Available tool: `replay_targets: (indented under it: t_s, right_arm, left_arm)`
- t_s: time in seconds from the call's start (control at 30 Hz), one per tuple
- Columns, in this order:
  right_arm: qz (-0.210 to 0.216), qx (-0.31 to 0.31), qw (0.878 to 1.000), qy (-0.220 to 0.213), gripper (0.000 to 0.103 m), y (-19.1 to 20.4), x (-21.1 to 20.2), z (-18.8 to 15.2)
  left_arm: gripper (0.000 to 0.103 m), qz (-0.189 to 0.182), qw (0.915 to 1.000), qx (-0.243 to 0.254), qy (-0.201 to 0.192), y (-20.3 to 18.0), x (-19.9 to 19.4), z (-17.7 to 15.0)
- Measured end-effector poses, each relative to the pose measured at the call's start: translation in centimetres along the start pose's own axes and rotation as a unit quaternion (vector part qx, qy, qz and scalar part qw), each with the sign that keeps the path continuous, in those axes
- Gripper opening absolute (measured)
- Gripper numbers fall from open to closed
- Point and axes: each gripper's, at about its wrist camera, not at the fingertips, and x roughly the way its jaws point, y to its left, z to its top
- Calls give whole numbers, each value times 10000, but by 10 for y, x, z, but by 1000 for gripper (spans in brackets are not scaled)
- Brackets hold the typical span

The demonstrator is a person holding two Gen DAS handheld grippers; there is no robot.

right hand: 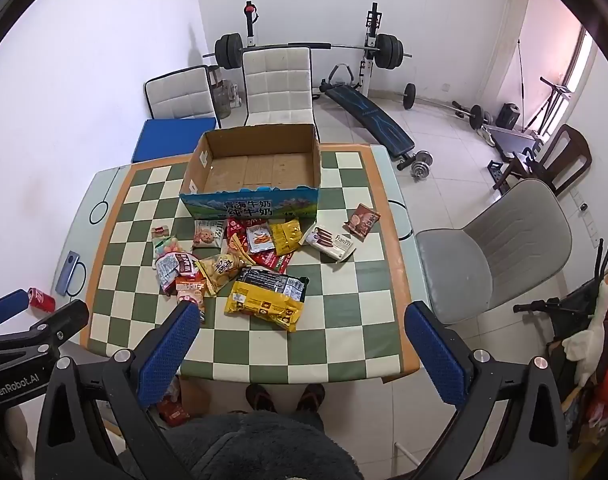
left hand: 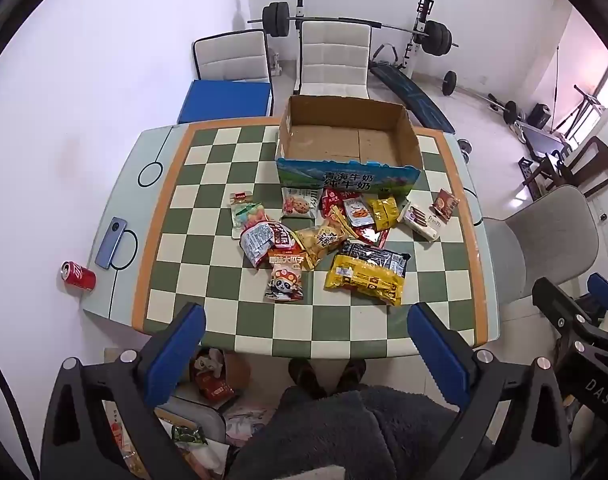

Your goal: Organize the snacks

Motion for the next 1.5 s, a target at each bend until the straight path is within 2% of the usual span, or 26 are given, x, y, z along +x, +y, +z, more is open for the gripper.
replay_targets:
  t_s: [1.5]
  right_arm:
    - [49,41,10000,56,103,1,10,-7]
  left_arm:
    - [103,41,10000,81,-8,-1,3,3]
